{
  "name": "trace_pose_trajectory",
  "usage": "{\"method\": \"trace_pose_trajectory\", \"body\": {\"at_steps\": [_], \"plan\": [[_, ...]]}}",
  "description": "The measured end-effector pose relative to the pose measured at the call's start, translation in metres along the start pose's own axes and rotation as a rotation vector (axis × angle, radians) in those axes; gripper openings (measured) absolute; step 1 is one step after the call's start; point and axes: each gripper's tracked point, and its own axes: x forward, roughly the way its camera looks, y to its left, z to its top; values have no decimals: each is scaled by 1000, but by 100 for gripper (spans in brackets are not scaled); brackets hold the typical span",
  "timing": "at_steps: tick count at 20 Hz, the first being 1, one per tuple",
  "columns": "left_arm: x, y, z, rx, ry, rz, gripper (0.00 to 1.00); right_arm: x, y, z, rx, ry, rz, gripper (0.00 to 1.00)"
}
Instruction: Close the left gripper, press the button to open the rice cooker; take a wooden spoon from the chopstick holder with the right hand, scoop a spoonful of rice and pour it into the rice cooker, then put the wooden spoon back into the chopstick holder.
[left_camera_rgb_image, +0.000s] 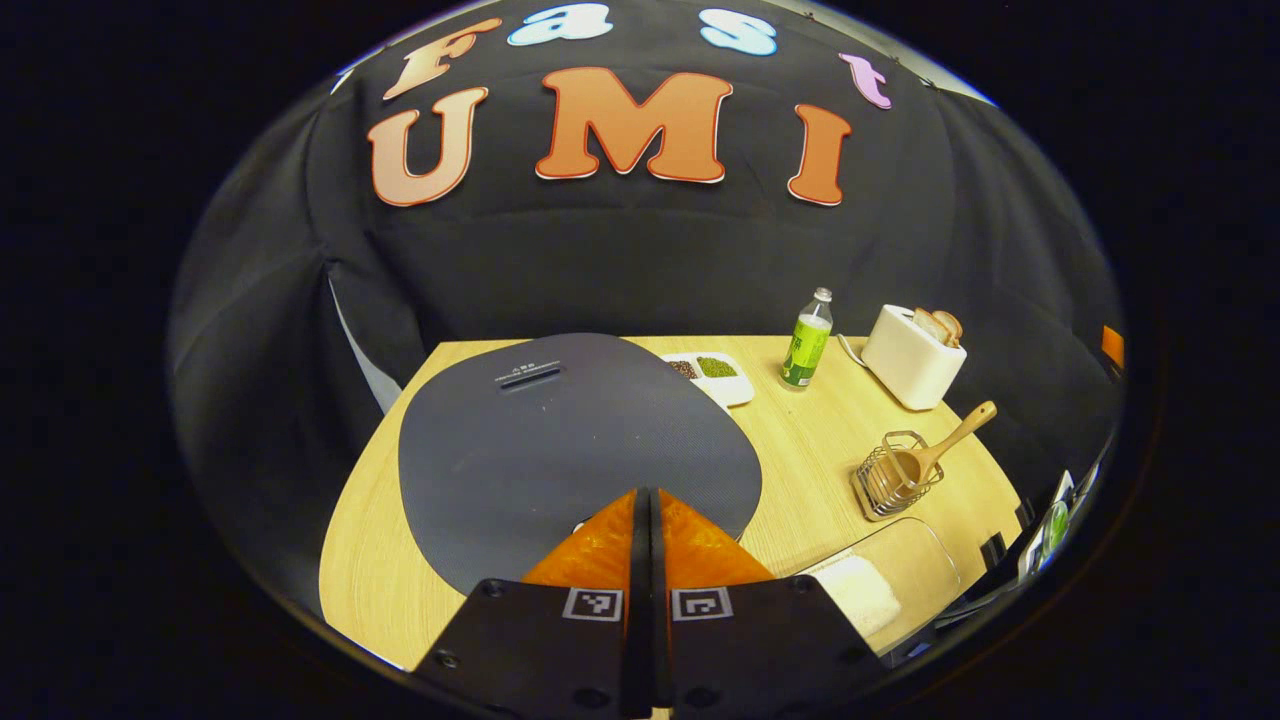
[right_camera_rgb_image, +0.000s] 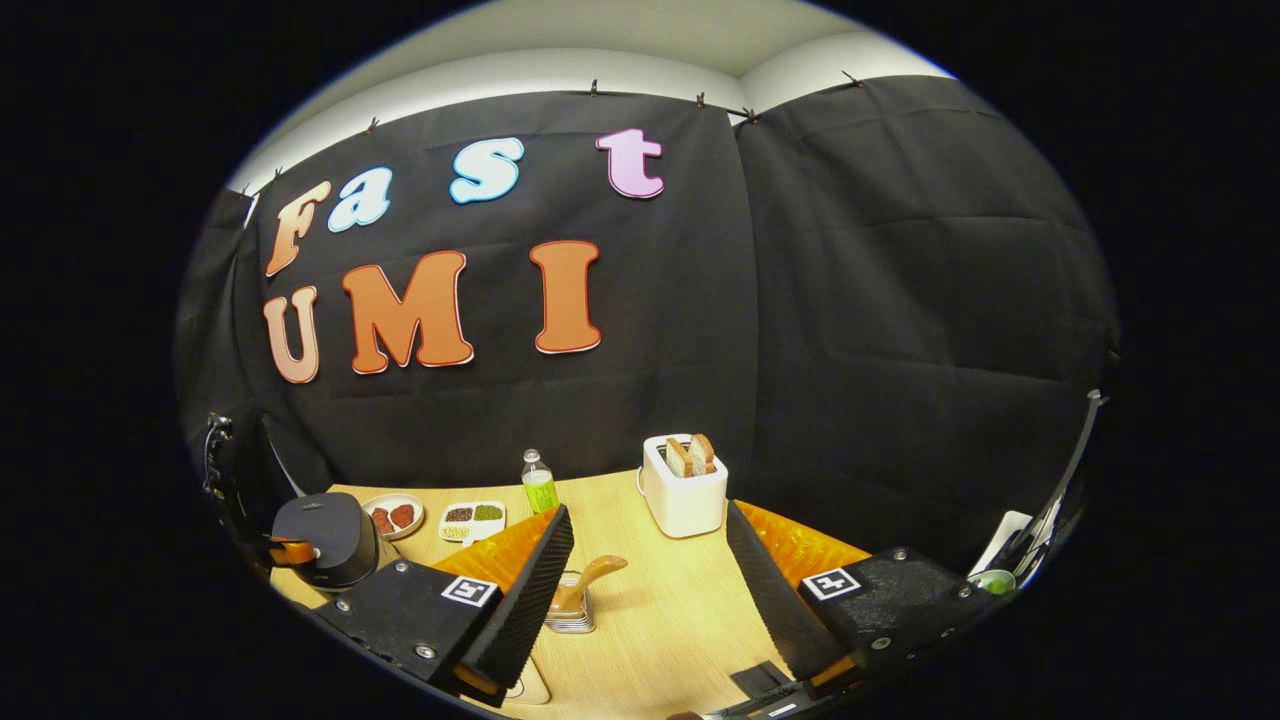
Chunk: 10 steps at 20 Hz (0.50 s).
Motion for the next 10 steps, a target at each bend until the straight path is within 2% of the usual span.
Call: {"method": "trace_pose_trajectory", "body": {"at_steps": [1,2,5,6,7,10], "plan": [[2,-1,8,-31,-18,-10,5,0,-1,-1,-2,1,0,95],[0,-2,5,-40,-10,-18,10,0,-1,-2,-5,1,2,95],[-4,-1,15,-29,-62,-10,0,1,-4,-1,-3,4,6,95],[-11,6,19,-40,-63,39,0,0,-5,1,1,-1,6,95],[-23,6,33,-43,-109,52,4,1,-7,5,4,-9,7,95],[-71,16,117,-38,-334,101,4,4,-12,7,11,-20,6,95]]}}
